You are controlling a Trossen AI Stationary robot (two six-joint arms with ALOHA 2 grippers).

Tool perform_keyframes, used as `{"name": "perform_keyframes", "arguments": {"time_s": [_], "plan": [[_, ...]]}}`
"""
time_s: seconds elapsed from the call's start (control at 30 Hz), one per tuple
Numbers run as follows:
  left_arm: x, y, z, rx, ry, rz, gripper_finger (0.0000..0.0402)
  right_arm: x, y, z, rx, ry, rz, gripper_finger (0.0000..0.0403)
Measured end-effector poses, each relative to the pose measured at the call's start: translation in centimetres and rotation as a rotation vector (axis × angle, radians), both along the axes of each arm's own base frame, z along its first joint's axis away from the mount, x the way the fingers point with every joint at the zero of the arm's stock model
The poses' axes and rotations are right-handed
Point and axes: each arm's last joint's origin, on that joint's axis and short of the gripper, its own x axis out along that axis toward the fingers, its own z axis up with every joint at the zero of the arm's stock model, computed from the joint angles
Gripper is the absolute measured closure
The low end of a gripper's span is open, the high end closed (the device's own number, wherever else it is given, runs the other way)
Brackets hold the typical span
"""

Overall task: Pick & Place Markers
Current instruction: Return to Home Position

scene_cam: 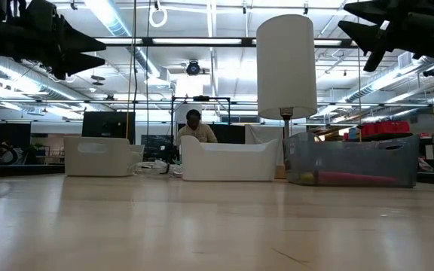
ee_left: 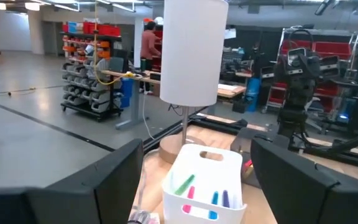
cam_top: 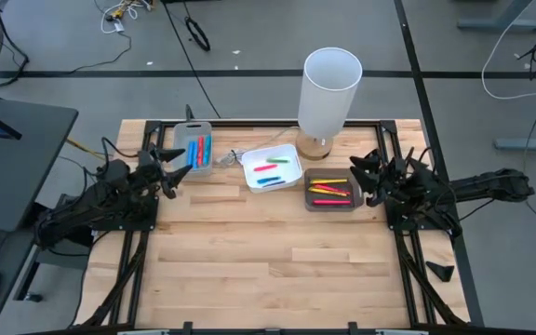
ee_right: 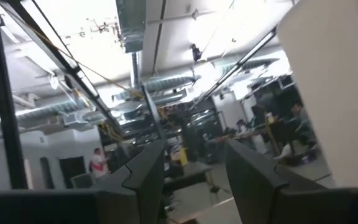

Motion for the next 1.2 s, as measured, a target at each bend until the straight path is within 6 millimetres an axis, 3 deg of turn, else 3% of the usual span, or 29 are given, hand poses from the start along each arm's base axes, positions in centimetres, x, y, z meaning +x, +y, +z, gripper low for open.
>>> {"name": "perform_keyframes", "arguments": {"time_s": [0.17, 0.4, 0.57, 0.8, 0.93, 1.2], "plan": [[0.2, 0.1, -0.5, 0.001, -0.003, 0.000, 0.0099, -0.3, -0.3, 0.2, -0.014, -0.019, -0.035, 0.0234], [1.4, 0.6, -4.3, -0.034, -0.004, -0.002, 0.0099, 0.1, -0.1, -0.4, 0.010, 0.046, 0.086, 0.0234], [1.4, 0.6, -4.4, -0.036, 0.005, 0.006, 0.0099, 0.3, 0.1, -0.7, -0.006, 0.081, 0.149, 0.0234], [1.5, 0.5, -4.8, -0.101, 0.033, -0.044, 0.0099, -0.2, -0.1, -1.1, -0.120, 0.158, 0.077, 0.0234], [1.5, 0.5, -4.9, -0.112, 0.035, -0.044, 0.0099, -0.9, -0.6, -1.8, -0.103, 0.242, 0.044, 0.0234], [1.5, 0.5, -5.0, -0.105, 0.045, -0.041, 0.0099, -2.7, -0.9, -2.2, -0.068, 0.248, 0.010, 0.0234]]}}
